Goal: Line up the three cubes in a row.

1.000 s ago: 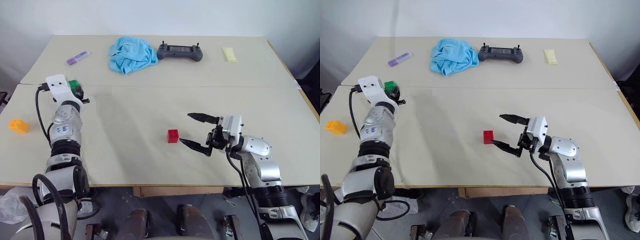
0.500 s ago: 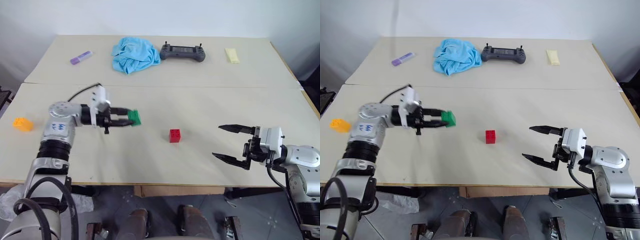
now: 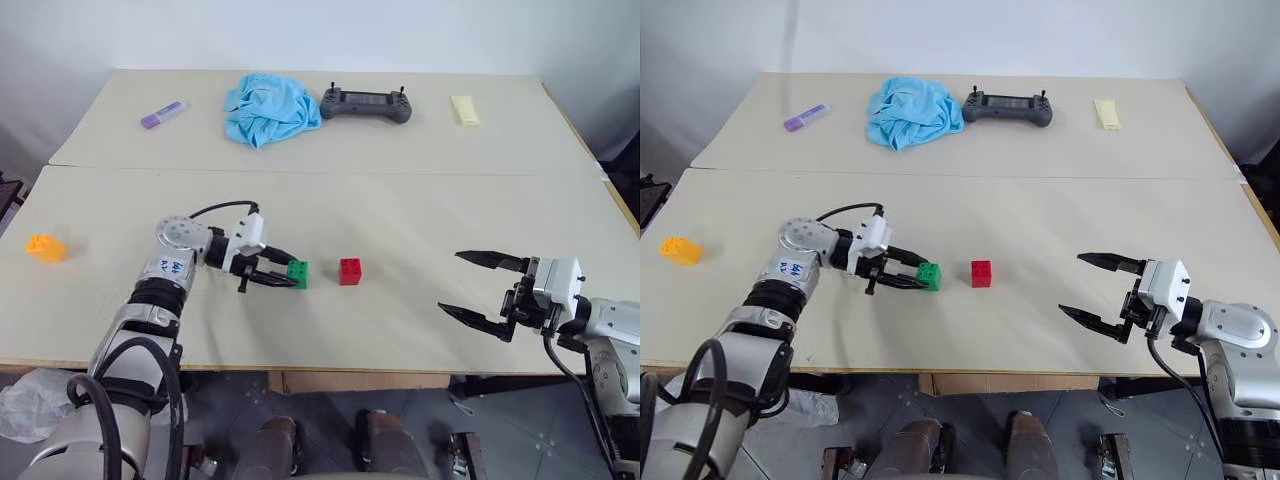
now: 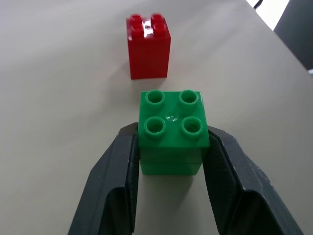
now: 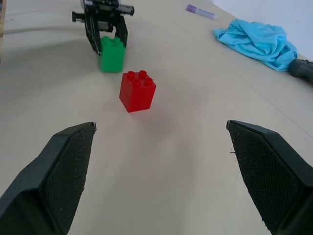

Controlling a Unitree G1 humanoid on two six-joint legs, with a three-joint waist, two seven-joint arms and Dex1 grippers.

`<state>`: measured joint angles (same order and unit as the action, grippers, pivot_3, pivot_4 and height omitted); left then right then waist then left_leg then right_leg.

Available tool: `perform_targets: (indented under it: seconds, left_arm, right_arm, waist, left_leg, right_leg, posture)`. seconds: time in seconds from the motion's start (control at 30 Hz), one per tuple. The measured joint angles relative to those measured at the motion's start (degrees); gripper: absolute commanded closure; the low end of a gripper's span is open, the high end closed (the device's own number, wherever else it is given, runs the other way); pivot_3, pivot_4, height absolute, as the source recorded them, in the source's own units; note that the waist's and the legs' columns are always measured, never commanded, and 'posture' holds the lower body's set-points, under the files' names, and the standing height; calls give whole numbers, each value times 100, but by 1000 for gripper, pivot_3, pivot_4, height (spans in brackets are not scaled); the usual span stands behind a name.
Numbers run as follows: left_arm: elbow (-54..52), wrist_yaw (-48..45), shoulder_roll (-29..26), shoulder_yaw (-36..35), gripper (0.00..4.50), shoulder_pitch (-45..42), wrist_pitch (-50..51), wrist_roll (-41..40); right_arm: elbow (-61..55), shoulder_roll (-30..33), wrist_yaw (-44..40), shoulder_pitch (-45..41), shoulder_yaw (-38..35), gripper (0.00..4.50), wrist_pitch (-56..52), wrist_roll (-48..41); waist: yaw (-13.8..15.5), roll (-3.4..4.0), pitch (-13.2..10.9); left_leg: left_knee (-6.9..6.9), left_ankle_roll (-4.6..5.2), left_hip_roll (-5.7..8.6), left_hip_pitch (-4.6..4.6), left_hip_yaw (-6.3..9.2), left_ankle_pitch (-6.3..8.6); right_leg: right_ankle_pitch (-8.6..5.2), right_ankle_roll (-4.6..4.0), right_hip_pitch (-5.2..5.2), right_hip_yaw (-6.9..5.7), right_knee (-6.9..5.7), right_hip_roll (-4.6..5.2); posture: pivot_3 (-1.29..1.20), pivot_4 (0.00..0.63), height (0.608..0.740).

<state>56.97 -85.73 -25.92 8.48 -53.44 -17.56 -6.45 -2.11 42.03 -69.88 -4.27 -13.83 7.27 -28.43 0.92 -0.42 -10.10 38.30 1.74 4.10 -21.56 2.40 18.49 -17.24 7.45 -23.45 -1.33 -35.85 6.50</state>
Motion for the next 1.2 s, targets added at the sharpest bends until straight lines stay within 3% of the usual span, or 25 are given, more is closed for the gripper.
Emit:
perform_targets:
  seconds: [0.03, 0.3, 0.33, 0.47, 0.57, 0.73, 0.87, 0.97, 1.2]
  left_arm:
    - [28, 20, 5, 0, 2460, -27, -26, 31]
    - [162, 271, 19, -102, 154, -34, -75, 118]
    - [70, 273, -26, -158, 34, -17, -49, 106]
    - [-829, 246, -465, -504, 34, 329, 277, -174]
    - [-2301, 590, -1084, -1209, 34, 1449, 1095, -761]
    - [-4060, 1990, -1464, -2647, 34, 3160, 2027, -1268]
    - [-4897, 3751, -909, -4220, 34, 4469, 2267, -1540]
    - [-5983, 5236, 308, -5663, 34, 5771, 2670, -2327]
    - [-6501, 6677, 1354, -6577, 34, 7032, 2232, -2381]
  right_arm:
    - [-15, 0, 22, 2, 5, 0, -4, 0]
    - [-136, -23, 75, -34, 84, 0, -129, -9]
    - [-200, -51, 80, -53, 146, 0, -164, -15]
    - [-347, -131, 66, -170, 380, 0, -335, -79]
    - [-403, -216, -33, -368, 660, 0, -505, -130]
    - [-258, -525, -152, -841, 1077, 0, -520, -109]
    - [-68, -788, -179, -1247, 1416, 0, -499, 78]
    - [167, -1156, -115, -1583, 1582, 0, -423, 162]
    - [384, -1372, -104, -1930, 1617, 0, -331, 246]
  waist:
    - [7, 0, 0]
    - [42, -1, -1]
    - [37, -2, -1]
    - [-20, -1, -1]
    - [-148, -1, -1]
    - [-175, 0, -1]
    - [-104, 0, -1]
    - [-121, -4, -1]
    - [74, -21, -2]
  left_leg:
    - [1, 0, 1, 0, -1, 0]
    - [3, 1, 0, -1, 0, 0]
    - [3, 1, -1, -2, 0, 0]
    - [-1, -1, -6, -1, 2, 0]
    - [-4, -10, -28, -1, 3, 5]
    - [-4, -21, -40, 0, 17, 8]
    - [-3, -23, -40, 3, 16, 10]
    - [-4, -19, -43, 10, 12, 24]
    - [13, -20, -45, 29, 24, 35]
  right_leg:
    - [0, 1, 0, 1, -1, 1]
    - [1, 1, -1, 1, -1, 0]
    - [1, 1, -2, 1, -1, 0]
    - [1, 1, -5, 3, -1, 1]
    - [-1, -3, -8, 14, 2, 9]
    - [-8, -16, -5, 37, 1, 7]
    - [-9, -17, -3, 40, 1, 6]
    - [-7, -18, 2, 47, 7, 6]
    - [-9, -20, 49, 33, 50, 6]
  posture:
    - [0, 150, 740]
    - [0, 150, 740]
    - [0, 150, 740]
    - [0, 150, 740]
    - [0, 150, 740]
    - [0, 150, 740]
    - [0, 150, 740]
    - [0, 150, 740]
    - [0, 150, 740]
